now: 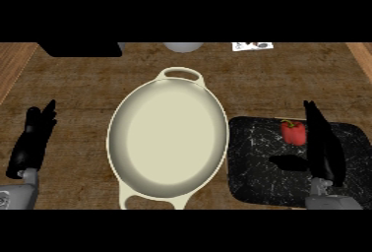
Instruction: Pick the bell pepper from the tray and place it in the pot
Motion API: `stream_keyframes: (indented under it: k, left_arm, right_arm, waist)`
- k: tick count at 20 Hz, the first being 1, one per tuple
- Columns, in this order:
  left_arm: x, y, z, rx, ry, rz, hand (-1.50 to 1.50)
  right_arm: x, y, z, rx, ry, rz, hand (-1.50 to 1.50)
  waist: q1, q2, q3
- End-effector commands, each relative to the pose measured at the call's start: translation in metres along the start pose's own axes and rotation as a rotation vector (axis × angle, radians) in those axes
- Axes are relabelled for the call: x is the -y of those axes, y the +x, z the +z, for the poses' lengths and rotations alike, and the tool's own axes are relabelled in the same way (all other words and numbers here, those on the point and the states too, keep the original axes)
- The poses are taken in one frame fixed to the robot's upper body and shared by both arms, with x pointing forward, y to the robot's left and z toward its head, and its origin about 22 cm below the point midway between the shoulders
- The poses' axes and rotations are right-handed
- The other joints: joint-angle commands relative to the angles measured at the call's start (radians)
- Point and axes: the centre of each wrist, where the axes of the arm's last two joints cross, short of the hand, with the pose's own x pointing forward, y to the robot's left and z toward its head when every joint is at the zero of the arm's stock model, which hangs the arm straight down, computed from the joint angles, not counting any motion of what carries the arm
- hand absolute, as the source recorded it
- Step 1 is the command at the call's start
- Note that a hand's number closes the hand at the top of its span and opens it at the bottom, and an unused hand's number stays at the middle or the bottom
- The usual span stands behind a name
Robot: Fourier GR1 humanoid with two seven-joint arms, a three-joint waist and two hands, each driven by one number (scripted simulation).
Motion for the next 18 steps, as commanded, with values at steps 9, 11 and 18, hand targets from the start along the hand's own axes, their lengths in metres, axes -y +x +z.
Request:
stream_keyframes:
  k: [9, 11, 18]
  left_arm:
    - [-0.009, 0.002, -0.002, 0.001, -0.005, 0.001, 0.00]
    - [-0.007, -0.008, -0.004, 0.001, -0.009, -0.025, 0.00]
    - [0.009, 0.011, -0.001, 0.005, 0.008, -0.008, 0.00]
  right_arm:
    - [-0.005, -0.003, -0.032, -0.015, 0.039, -0.030, -1.50]
    - [-0.025, -0.009, -0.004, -0.005, 0.042, -0.026, -1.50]
    - [-0.019, -0.018, -0.037, 0.057, -0.017, -0.023, 1.50]
  waist:
    - [0.001, 0.000, 0.000]
    - [-0.002, 0.000, 0.000]
    - [0.000, 0.001, 0.000]
